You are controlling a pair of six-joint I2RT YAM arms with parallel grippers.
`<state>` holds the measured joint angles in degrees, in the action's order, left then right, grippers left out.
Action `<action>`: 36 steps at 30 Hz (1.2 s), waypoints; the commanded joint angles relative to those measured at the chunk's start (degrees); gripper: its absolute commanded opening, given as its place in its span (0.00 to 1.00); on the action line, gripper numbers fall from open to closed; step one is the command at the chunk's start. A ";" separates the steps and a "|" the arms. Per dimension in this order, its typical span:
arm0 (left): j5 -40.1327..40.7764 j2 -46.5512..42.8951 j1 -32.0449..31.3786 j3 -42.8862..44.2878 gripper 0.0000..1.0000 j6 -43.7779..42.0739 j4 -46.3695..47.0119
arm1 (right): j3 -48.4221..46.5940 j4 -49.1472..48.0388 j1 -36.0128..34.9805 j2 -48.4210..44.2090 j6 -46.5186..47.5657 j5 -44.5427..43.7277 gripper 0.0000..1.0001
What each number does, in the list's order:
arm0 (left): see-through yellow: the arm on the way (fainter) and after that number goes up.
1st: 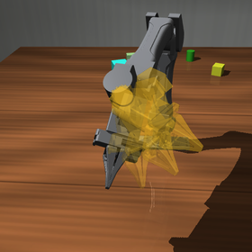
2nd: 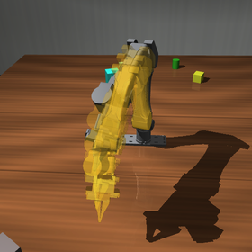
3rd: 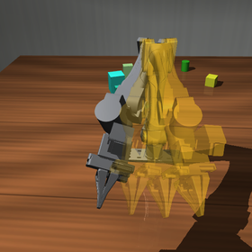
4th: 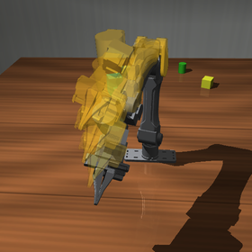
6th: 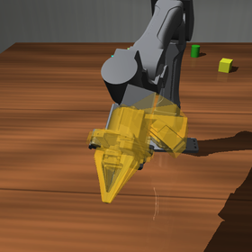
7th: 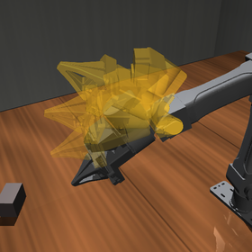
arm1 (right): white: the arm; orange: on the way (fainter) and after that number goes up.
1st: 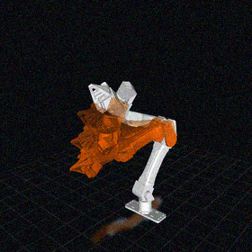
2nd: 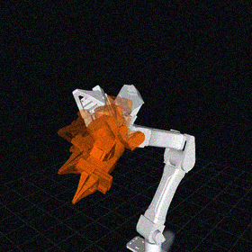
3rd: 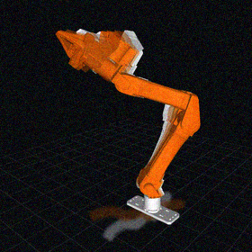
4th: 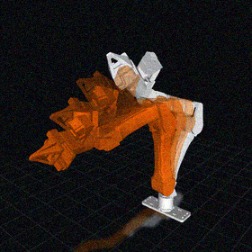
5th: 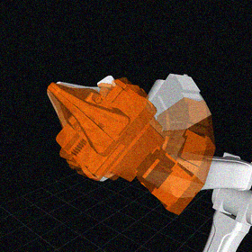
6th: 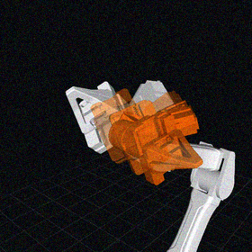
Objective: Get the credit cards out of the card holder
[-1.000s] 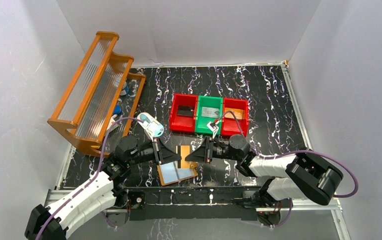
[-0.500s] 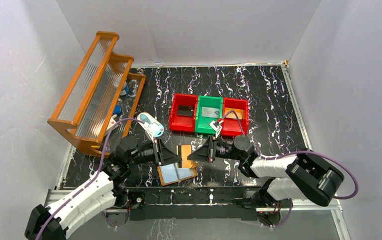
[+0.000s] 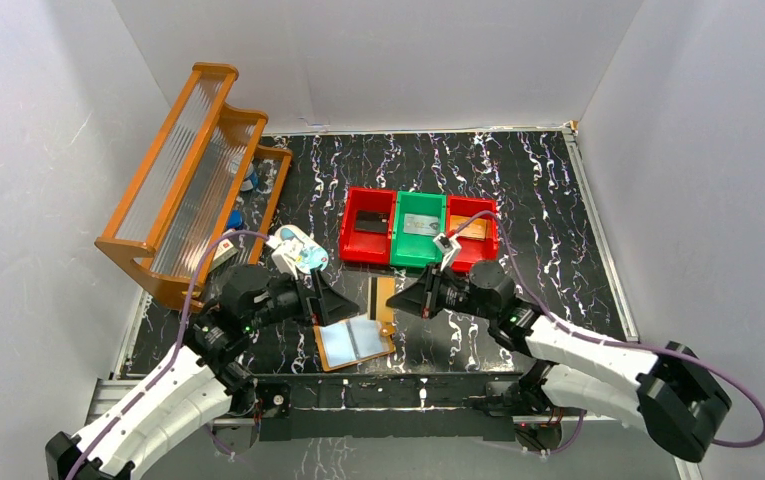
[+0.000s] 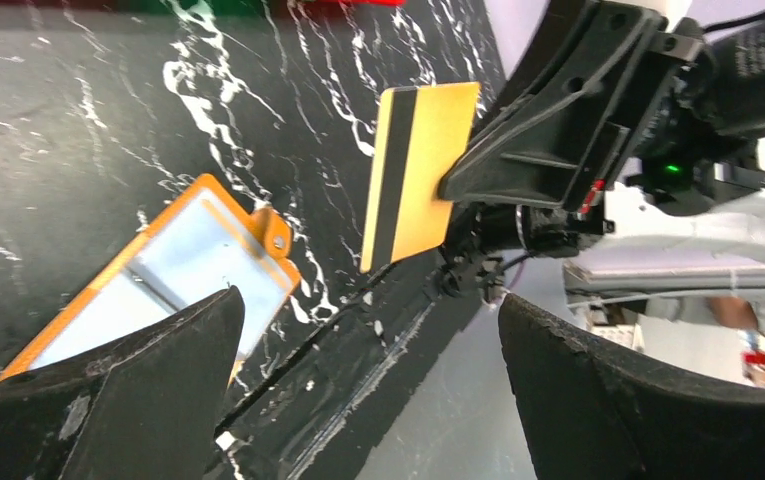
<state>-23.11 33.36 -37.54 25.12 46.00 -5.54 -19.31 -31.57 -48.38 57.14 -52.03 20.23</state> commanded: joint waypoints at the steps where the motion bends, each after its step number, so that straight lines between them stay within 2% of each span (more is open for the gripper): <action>1: 9.67 -1.41 0.19 6.58 0.98 -7.04 -14.96 | -5.81 17.18 0.21 -5.41 9.26 -11.38 0.00; 8: 18.76 0.26 0.12 13.87 0.98 -11.97 -26.37 | -11.68 30.00 0.22 -6.31 17.33 -22.68 0.00; 13: 22.99 1.07 0.13 16.42 0.98 -15.64 -28.51 | -17.31 38.02 0.22 -3.11 26.36 -40.28 0.00; 18: 25.07 1.40 0.19 15.65 0.98 -16.89 -27.51 | -21.39 36.82 0.41 0.58 44.53 -55.40 0.00; 20: 24.99 1.76 0.17 15.82 0.98 -17.32 -27.41 | -23.07 34.97 1.76 2.66 52.68 -58.37 0.00; 23: 25.98 1.97 0.19 15.75 0.98 -17.50 -27.41 | -23.81 31.93 3.46 5.54 69.00 -54.38 0.00; 26: 26.74 1.97 0.16 15.82 0.98 -17.78 -27.33 | -24.15 28.72 6.07 8.46 79.97 -54.19 0.00; 28: 26.70 2.05 0.15 15.83 0.98 -17.78 -27.32 | -25.81 29.85 9.18 10.60 83.17 -53.16 0.00; 31: 26.49 1.85 0.17 15.78 0.98 -17.93 -27.19 | -29.51 34.36 13.67 13.40 85.57 -45.16 0.00; 36: 26.45 0.86 0.19 15.66 0.98 -18.05 -27.04 | -31.83 32.05 20.20 20.82 92.99 -35.81 0.00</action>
<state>2.48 35.29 -37.54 39.75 28.91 -32.08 -48.60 2.87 -29.58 76.34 37.12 -20.58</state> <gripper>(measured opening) 0.983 0.042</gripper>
